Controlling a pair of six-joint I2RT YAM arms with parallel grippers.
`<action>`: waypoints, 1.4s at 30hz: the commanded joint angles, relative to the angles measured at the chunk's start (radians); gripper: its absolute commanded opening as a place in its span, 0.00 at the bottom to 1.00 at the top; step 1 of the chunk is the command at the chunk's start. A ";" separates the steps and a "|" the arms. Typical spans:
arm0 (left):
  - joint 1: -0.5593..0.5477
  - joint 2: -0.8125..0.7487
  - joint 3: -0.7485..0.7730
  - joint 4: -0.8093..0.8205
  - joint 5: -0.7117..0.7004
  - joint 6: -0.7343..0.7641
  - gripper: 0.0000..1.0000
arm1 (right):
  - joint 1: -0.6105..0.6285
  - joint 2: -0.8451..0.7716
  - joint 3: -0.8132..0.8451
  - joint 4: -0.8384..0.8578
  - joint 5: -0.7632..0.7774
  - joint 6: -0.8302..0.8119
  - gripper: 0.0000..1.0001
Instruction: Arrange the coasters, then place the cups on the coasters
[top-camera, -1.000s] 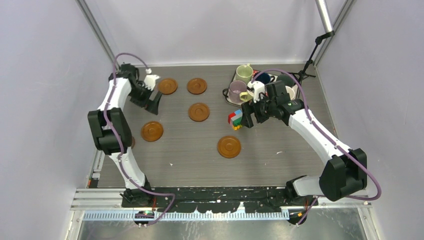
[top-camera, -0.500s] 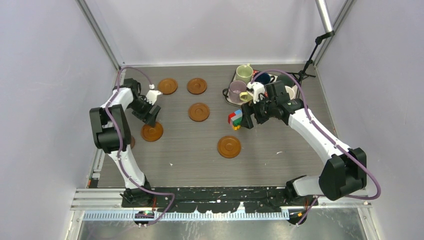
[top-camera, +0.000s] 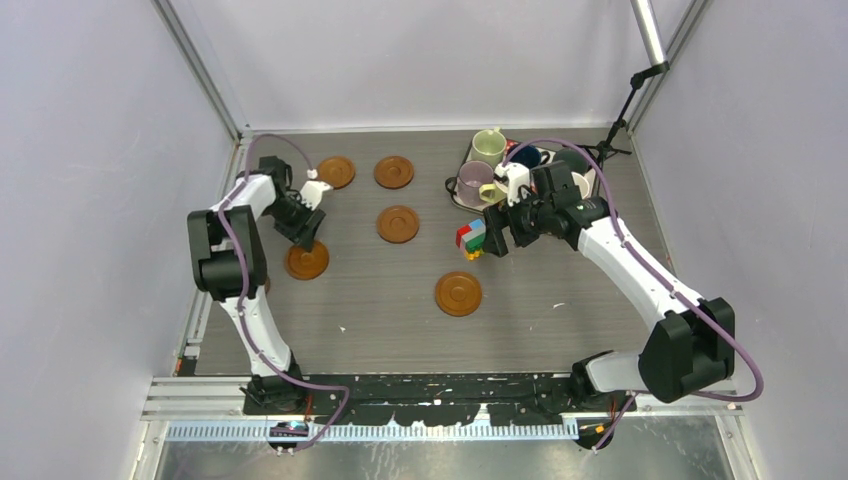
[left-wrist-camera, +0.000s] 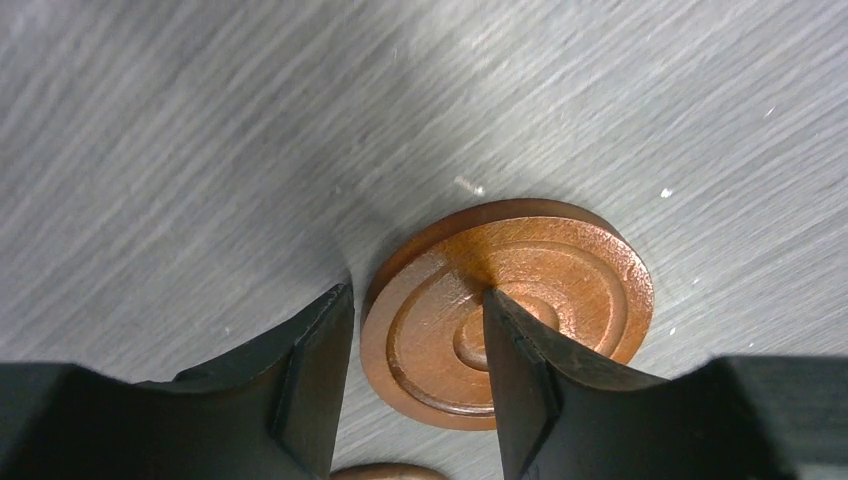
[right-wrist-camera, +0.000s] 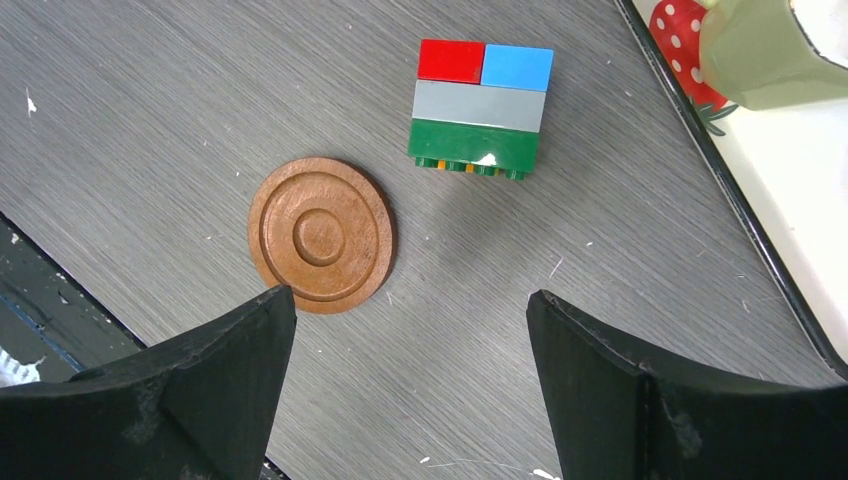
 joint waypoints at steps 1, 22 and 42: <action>-0.049 0.070 0.063 0.105 -0.007 -0.069 0.50 | -0.005 -0.047 0.028 0.015 0.015 -0.012 0.90; -0.102 0.260 0.360 0.084 0.002 -0.253 0.49 | -0.009 -0.041 0.015 0.024 0.021 -0.018 0.90; -0.007 -0.021 0.333 -0.135 0.150 -0.215 0.78 | -0.009 -0.036 0.049 0.000 -0.006 -0.012 0.90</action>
